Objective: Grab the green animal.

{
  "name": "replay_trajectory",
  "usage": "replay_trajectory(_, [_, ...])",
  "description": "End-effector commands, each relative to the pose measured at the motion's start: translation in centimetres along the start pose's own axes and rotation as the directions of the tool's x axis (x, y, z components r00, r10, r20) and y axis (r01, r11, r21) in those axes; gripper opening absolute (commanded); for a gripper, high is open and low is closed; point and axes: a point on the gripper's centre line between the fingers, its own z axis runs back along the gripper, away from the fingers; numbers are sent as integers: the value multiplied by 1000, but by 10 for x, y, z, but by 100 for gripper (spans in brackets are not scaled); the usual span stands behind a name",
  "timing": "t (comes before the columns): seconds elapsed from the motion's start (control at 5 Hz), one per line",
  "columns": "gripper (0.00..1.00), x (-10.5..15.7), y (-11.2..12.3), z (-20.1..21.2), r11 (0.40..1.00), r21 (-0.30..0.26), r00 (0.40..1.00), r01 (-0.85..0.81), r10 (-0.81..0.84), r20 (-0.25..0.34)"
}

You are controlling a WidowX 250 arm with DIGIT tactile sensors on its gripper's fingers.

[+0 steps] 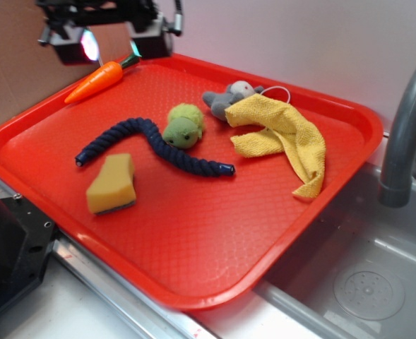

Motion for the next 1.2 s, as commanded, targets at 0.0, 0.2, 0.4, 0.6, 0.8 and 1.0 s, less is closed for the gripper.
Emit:
replay_trajectory(0.0, [100, 7, -3, 8, 1000, -27, 1000, -7, 7, 24])
replay_trajectory(0.2, [100, 7, -3, 8, 1000, -27, 1000, -7, 7, 24])
replay_trajectory(0.4, [100, 7, -3, 8, 1000, -27, 1000, -7, 7, 24])
replay_trajectory(0.6, [100, 0, -27, -28, 966, -188, 981, 180, -189, -36])
replay_trajectory(0.8, [100, -3, -33, -52, 969, -161, 977, 186, -199, -71])
replay_trajectory(1.0, [100, -5, -38, -76, 968, -137, 970, 210, -224, -96])
